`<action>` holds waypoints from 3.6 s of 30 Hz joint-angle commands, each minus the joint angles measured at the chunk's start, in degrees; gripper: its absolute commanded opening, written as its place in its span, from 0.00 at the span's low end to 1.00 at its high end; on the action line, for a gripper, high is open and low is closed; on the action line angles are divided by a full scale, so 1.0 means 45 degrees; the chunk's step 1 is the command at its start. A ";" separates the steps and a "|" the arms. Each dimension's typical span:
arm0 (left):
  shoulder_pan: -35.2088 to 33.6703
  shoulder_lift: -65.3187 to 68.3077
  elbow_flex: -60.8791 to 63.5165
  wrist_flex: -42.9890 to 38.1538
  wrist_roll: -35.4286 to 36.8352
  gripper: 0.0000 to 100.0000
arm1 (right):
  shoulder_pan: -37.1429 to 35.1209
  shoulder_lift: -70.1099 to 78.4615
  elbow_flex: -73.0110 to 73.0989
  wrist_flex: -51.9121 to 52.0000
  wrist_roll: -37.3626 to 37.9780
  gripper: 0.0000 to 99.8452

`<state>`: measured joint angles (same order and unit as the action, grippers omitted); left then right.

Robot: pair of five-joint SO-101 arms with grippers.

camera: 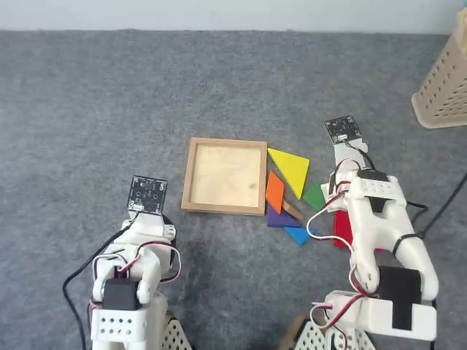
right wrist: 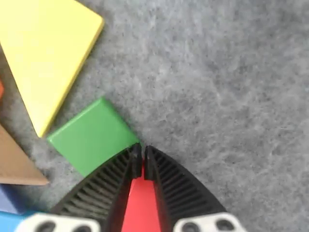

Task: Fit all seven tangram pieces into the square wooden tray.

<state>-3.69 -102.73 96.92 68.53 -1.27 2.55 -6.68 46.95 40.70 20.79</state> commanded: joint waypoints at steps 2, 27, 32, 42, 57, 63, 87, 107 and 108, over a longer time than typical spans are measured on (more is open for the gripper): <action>-0.0059 -0.0039 -0.0068 0.0059 0.0117 0.01 | 0.0010 -0.1065 -0.0899 0.1358 -0.0098 0.01; -0.0059 -0.0039 -0.0068 0.0059 0.0117 0.01 | 0.1182 -0.6046 0.2911 0.4659 0.2852 0.09; -0.0059 -0.0039 -0.0068 0.0059 0.0117 0.01 | 0.1201 -0.4991 0.2930 0.3604 0.2794 0.08; -0.0059 -0.0039 -0.0068 0.0059 0.0117 0.01 | 0.0205 -0.1885 0.1524 0.2159 0.1621 0.08; -0.0059 -0.0039 -0.0068 0.0059 0.0117 0.01 | -0.0947 -0.1944 -0.0703 0.3468 0.0234 0.10; -0.0059 -0.0039 -0.0068 0.0059 0.0117 0.01 | -0.1827 -0.3858 -0.0469 0.5538 0.2168 0.25; -0.0059 -0.0039 -0.0068 0.0059 0.0117 0.01 | -0.0889 0.0967 -0.1836 0.3604 0.3927 0.28; -0.0059 -0.0039 -0.0068 0.0059 0.0117 0.01 | -0.0596 0.1944 -0.2520 0.3429 0.3849 0.02; -0.0059 -0.0039 -0.0068 0.0059 0.0117 0.01 | -0.0596 0.1944 -0.2657 0.3526 0.3829 0.01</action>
<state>-3.69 -102.73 96.92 68.53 -1.27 -0.35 2.02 37.10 56.70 37.85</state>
